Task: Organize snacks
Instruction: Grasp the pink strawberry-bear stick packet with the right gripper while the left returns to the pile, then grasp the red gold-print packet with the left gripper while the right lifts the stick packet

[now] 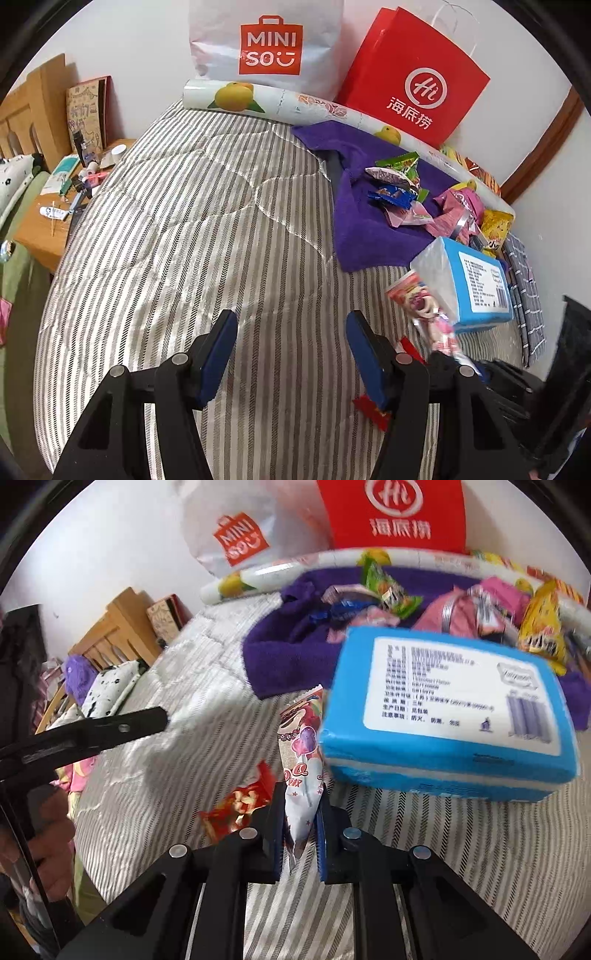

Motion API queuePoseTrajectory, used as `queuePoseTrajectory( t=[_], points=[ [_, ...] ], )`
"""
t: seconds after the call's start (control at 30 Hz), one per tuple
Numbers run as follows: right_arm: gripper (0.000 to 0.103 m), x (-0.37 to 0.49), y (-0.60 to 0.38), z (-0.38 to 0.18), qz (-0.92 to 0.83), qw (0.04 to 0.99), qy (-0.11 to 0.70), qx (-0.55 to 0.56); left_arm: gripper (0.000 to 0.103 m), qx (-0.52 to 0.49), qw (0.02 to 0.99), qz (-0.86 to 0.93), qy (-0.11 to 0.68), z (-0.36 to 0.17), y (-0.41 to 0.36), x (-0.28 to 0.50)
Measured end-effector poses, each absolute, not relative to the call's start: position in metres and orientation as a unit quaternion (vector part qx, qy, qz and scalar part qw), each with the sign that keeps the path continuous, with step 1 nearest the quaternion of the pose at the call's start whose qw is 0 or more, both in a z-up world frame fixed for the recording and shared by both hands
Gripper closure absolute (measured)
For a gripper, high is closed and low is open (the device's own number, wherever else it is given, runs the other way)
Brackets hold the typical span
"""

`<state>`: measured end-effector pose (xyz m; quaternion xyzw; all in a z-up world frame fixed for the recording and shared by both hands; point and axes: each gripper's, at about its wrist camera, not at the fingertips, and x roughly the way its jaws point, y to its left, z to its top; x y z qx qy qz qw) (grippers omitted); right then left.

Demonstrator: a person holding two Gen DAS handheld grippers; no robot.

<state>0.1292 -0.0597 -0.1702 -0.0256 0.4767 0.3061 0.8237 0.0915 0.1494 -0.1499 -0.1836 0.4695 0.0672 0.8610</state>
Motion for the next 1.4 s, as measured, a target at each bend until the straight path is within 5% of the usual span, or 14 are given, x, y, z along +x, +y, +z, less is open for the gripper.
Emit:
queuePoseTrajectory(
  t=[0.5,0.93,1.03,1.07,1.13,1.2,1.4],
  points=[
    [0.089,0.05,-0.156,-0.114,0.297,0.864,0.406,-0.038,0.044,-0.149,0.866,-0.025,0.476,-0.16,0.079,0.094],
    [0.089,0.069,-0.227,-0.18,0.163,0.879,0.447,-0.02,0.043,-0.056,0.869,-0.043,0.489,-0.182,0.029,0.08],
    [0.085,0.077,-0.227,-0.193,0.159,0.876,0.454,-0.028,0.045,-0.047,0.874,-0.033,0.482,-0.183,0.027,0.078],
    [0.084,0.076,-0.227,-0.194,0.16,0.877,0.452,-0.033,0.054,-0.045,0.876,-0.025,0.48,-0.182,0.028,0.079],
    [0.076,0.075,-0.227,-0.193,0.163,0.878,0.448,-0.042,0.063,-0.045,0.879,-0.01,0.474,-0.182,0.03,0.08],
    [0.054,0.074,-0.229,-0.191,0.158,0.882,0.441,-0.05,0.065,-0.055,0.882,-0.012,0.467,-0.181,0.034,0.081],
    [0.047,0.083,-0.231,-0.18,0.149,0.895,0.418,-0.054,0.066,-0.05,0.885,-0.014,0.463,-0.182,0.032,0.082]
  ],
)
